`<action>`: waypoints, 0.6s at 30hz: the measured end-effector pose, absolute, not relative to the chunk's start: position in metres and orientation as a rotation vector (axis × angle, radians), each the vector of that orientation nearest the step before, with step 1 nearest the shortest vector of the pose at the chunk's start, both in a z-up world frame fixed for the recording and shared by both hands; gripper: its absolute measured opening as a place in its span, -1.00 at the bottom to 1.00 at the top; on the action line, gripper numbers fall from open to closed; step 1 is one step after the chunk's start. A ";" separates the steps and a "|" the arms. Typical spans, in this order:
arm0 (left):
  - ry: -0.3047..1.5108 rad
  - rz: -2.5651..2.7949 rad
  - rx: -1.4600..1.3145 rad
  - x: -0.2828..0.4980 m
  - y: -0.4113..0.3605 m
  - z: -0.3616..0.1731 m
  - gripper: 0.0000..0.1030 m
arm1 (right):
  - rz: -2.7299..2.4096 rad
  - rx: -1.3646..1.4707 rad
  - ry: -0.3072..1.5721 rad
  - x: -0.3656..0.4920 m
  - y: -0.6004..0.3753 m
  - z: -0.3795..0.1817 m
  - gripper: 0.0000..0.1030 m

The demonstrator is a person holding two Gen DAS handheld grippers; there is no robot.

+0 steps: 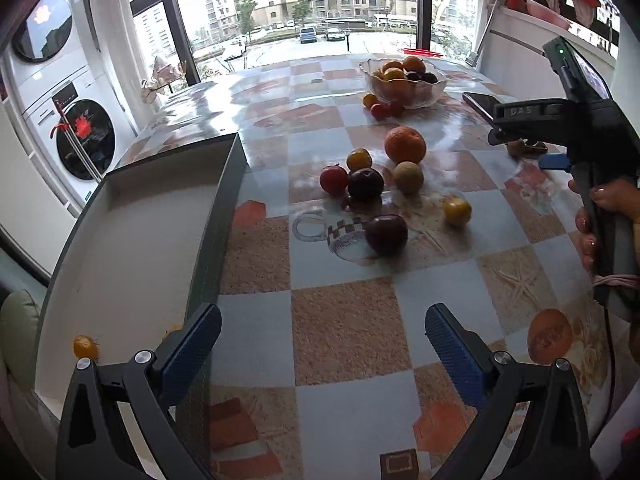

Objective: Organize fruits
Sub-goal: 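Grasp the brown round fruit beside the phone with the right tool, then grasp a dark red plum with the left tool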

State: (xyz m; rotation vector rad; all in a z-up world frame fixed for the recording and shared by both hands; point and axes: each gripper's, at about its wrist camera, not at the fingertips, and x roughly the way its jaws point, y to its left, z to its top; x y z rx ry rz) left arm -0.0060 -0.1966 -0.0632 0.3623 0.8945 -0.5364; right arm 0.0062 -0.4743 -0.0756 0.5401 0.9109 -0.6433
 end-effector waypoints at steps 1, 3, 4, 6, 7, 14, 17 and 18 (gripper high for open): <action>0.897 -0.535 0.362 -0.004 -0.198 -0.063 0.99 | -0.657 0.531 0.907 0.008 -0.473 -0.075 0.30; 0.901 -0.533 0.357 -0.001 -0.200 -0.063 0.99 | -0.662 0.537 0.892 0.008 -0.474 -0.074 -0.32; 0.902 -0.534 0.355 0.001 -0.202 -0.063 0.99 | -0.656 0.547 0.887 0.007 -0.475 -0.074 -0.39; 0.905 -0.534 0.349 0.004 -0.205 -0.062 0.99 | -0.616 0.593 0.861 -0.001 -0.478 -0.074 -0.39; 0.904 -0.534 0.345 0.005 -0.207 -0.061 0.99 | -0.591 0.619 0.850 -0.006 -0.479 -0.074 -0.38; 0.902 -0.545 0.311 0.018 -0.228 -0.061 0.99 | -0.459 0.625 0.860 -0.050 -0.463 -0.069 -0.38; 0.908 -0.538 0.307 0.023 -0.236 -0.064 0.91 | -0.421 0.597 0.861 -0.071 -0.448 -0.066 -0.38; 0.910 -0.537 0.306 0.024 -0.238 -0.065 0.80 | -0.413 0.589 0.859 -0.075 -0.444 -0.065 -0.38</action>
